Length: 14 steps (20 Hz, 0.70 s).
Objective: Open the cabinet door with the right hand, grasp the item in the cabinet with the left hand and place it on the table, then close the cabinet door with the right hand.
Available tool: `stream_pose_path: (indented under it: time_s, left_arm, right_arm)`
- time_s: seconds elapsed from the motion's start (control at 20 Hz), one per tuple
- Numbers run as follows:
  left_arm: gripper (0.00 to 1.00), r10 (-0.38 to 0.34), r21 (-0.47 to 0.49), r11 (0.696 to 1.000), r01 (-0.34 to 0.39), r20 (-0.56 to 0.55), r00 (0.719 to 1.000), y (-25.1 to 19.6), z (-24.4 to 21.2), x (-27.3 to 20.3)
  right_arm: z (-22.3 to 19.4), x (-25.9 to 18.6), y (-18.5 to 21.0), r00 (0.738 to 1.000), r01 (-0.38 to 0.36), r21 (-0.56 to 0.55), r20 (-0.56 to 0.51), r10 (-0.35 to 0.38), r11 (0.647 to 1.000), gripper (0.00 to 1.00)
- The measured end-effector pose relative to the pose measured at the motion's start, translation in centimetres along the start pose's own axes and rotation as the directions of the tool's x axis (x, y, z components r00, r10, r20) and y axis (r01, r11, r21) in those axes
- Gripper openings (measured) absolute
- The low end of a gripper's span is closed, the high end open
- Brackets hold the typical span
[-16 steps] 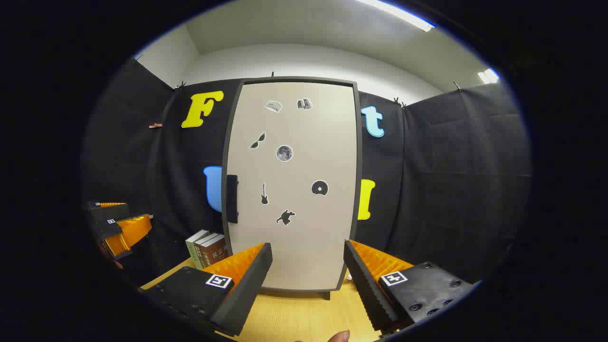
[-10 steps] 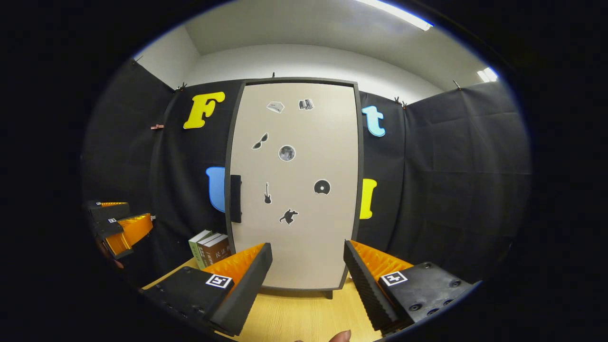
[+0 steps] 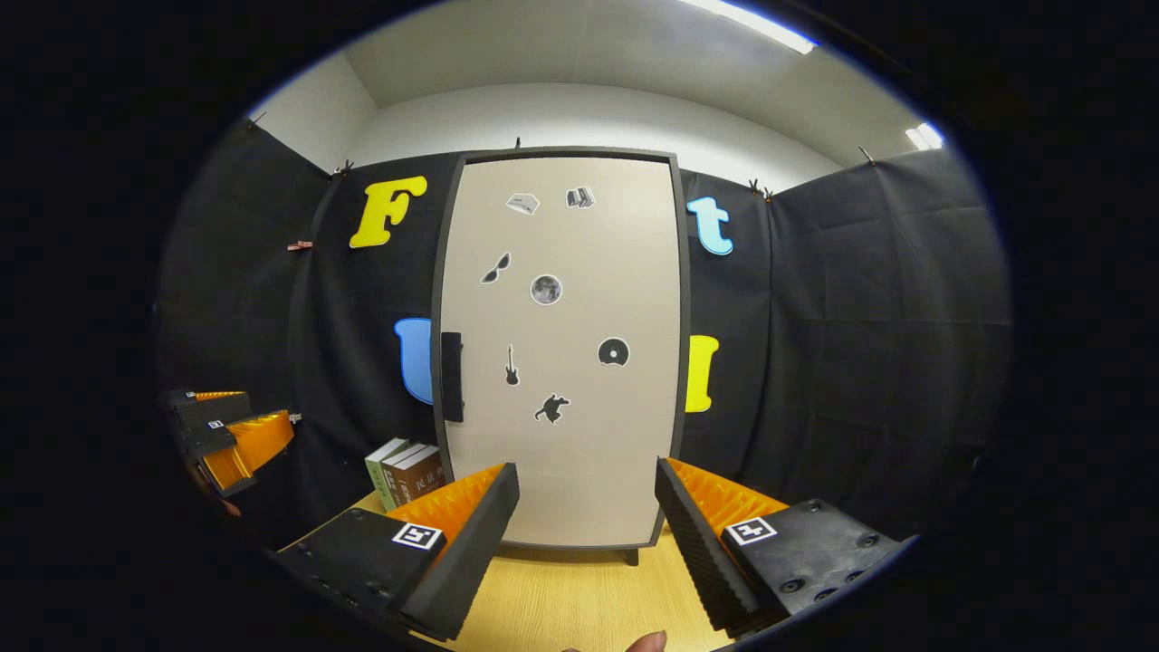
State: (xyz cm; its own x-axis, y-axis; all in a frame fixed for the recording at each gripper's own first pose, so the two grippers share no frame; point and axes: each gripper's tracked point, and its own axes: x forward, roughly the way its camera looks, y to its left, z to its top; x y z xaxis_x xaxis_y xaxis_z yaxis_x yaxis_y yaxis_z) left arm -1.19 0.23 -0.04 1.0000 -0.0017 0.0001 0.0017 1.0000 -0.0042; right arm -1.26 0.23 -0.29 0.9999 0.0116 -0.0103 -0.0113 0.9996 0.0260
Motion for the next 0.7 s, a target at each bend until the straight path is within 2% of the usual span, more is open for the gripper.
stream_pose_path:
  time_s: [0.4,0.7]
  left_arm:
    - [0.96,-0.015,-0.003,1.0,0.015,0.001,1.0,-0.1,-0.2,0.1]
    - [0.96,0.001,0.037,0.999,-0.001,0.005,1.0,1.8,-1.6,-0.7]
  right_arm:
    - [0.5,0.2,0.7,1.0,-0.007,-0.002,0.012,0.007,1.0,0.97]
    - [1.3,3.6,5.8,0.994,-0.113,0.044,0.015,0.112,0.993,0.97]
